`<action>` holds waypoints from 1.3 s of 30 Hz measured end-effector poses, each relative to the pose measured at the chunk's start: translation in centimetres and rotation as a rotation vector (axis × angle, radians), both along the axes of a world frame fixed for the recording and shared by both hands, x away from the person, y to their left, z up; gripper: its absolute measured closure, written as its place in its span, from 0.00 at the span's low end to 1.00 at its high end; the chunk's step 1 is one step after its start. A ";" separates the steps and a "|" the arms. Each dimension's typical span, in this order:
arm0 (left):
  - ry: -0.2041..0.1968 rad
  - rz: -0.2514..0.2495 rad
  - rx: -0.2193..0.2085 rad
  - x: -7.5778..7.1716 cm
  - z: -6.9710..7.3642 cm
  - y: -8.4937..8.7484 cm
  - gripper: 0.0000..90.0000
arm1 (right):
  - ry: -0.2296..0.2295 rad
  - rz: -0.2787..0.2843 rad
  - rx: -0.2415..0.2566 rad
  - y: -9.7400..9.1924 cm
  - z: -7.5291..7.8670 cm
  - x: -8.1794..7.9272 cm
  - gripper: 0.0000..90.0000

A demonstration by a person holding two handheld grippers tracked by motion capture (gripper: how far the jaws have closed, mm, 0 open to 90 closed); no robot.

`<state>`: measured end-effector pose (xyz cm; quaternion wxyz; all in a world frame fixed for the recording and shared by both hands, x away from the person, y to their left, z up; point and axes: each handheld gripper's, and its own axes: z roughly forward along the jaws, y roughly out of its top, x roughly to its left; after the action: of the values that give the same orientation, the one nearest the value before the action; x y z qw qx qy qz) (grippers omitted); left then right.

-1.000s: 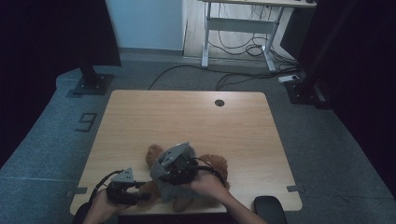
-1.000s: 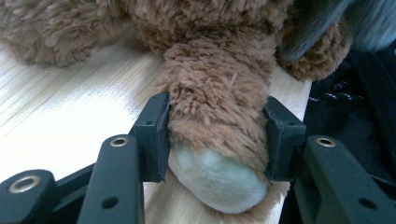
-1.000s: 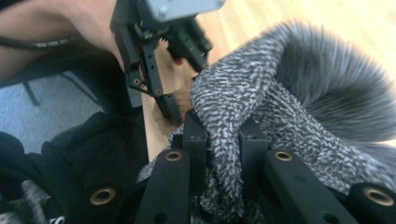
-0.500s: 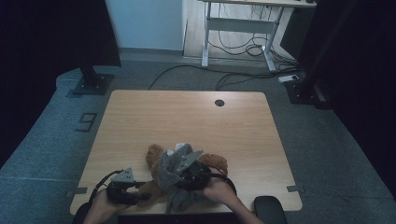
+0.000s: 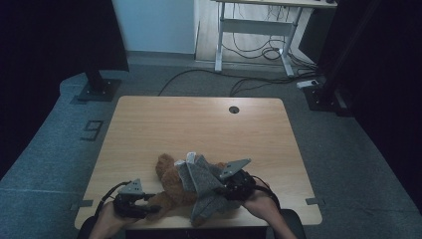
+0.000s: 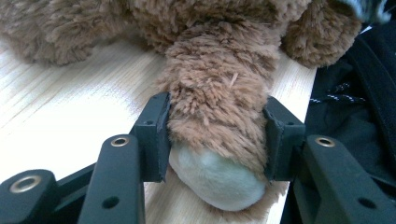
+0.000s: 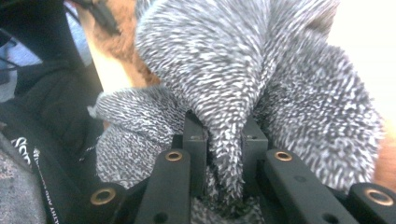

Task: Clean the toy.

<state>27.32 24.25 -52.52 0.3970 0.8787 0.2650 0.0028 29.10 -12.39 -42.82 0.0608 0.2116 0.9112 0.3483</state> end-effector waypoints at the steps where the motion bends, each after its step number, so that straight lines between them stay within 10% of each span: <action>1: 0.001 0.000 0.000 0.0 0.0 0.0 0.56 | -0.009 0.003 0.008 0.0 0.4 -0.1 0.86; 9: 0.002 0.000 -0.002 0.0 0.0 0.0 0.55 | -0.009 0.182 0.072 6.4 1.3 -1.4 0.86; 17: 0.001 -0.002 0.000 0.0 0.0 0.0 0.56 | 0.038 0.273 -0.034 12.4 -3.8 -2.0 0.85; 29: 0.003 -0.002 0.000 0.0 -0.1 0.0 0.57 | 0.059 0.170 -0.088 7.7 -5.8 -1.6 0.86; 39: 0.005 0.001 -0.006 0.1 0.0 0.0 0.56 | 0.014 0.089 -0.050 4.1 -2.7 -1.9 0.86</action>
<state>27.38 24.23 -52.54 0.3991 0.8773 0.2666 0.0001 27.17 -8.33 -45.55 0.0440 0.1718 0.9285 0.3262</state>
